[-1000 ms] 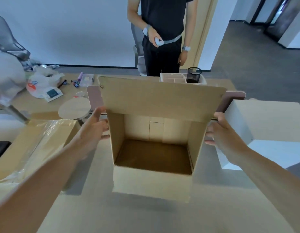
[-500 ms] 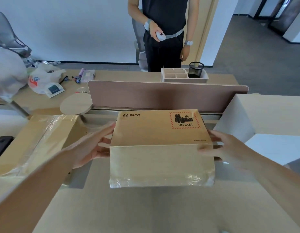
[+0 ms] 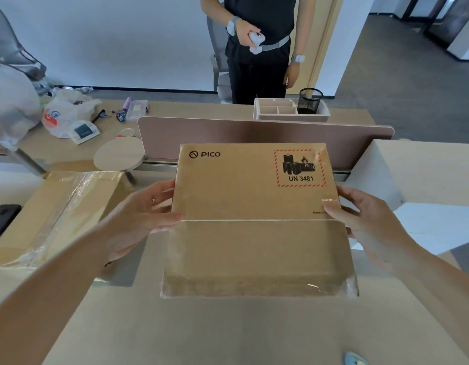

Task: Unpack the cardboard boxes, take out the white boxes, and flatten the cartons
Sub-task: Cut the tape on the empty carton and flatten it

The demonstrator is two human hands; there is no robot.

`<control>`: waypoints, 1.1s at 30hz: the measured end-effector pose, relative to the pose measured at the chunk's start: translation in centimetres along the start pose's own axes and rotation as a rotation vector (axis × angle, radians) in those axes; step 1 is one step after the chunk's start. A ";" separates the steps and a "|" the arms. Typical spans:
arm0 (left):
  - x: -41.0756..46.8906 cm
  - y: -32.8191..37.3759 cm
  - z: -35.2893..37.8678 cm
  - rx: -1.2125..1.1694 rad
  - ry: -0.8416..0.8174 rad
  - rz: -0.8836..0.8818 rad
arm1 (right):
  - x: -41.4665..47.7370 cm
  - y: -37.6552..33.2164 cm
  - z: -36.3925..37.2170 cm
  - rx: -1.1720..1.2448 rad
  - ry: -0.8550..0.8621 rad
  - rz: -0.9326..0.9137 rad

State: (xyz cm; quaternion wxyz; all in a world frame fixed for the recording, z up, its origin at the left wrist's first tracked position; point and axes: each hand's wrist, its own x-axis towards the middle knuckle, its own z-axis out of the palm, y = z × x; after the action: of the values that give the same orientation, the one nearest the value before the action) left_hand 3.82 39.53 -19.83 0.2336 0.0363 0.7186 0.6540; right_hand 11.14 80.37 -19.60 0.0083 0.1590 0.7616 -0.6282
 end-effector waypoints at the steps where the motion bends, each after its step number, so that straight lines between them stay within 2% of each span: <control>1: -0.2 -0.3 -0.1 -0.005 0.012 0.042 | -0.1 0.1 -0.1 0.021 -0.002 -0.032; 4: -0.7 -1.9 0.1 -0.039 0.074 0.167 | -0.8 1.4 0.4 0.022 0.011 -0.078; 6: -0.7 -3.8 0.8 -0.017 0.130 0.184 | -1.4 3.4 1.4 -0.025 0.053 -0.072; 14: -1.0 -12.6 2.7 0.224 0.269 0.010 | -3.1 13.3 5.6 -0.156 0.057 0.037; 19: -1.1 -15.6 4.4 0.309 0.388 0.025 | -3.1 16.7 6.7 -0.155 0.117 0.072; 24: -1.0 -19.5 5.0 0.277 0.356 -0.015 | -5.5 20.4 7.4 -0.148 0.099 0.130; 29: -1.0 -23.1 4.9 0.101 0.275 -0.122 | -7.0 23.2 8.1 -0.021 0.050 0.239; 33: -1.7 -26.3 4.5 0.025 0.220 -0.257 | -7.6 23.7 7.4 -0.049 -0.087 0.372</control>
State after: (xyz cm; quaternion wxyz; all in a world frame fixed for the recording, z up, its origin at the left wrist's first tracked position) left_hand 13.74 39.35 -44.66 0.2349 -0.1248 0.7468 0.6095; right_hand 23.00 75.28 -42.18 0.1612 0.2697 0.7329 -0.6035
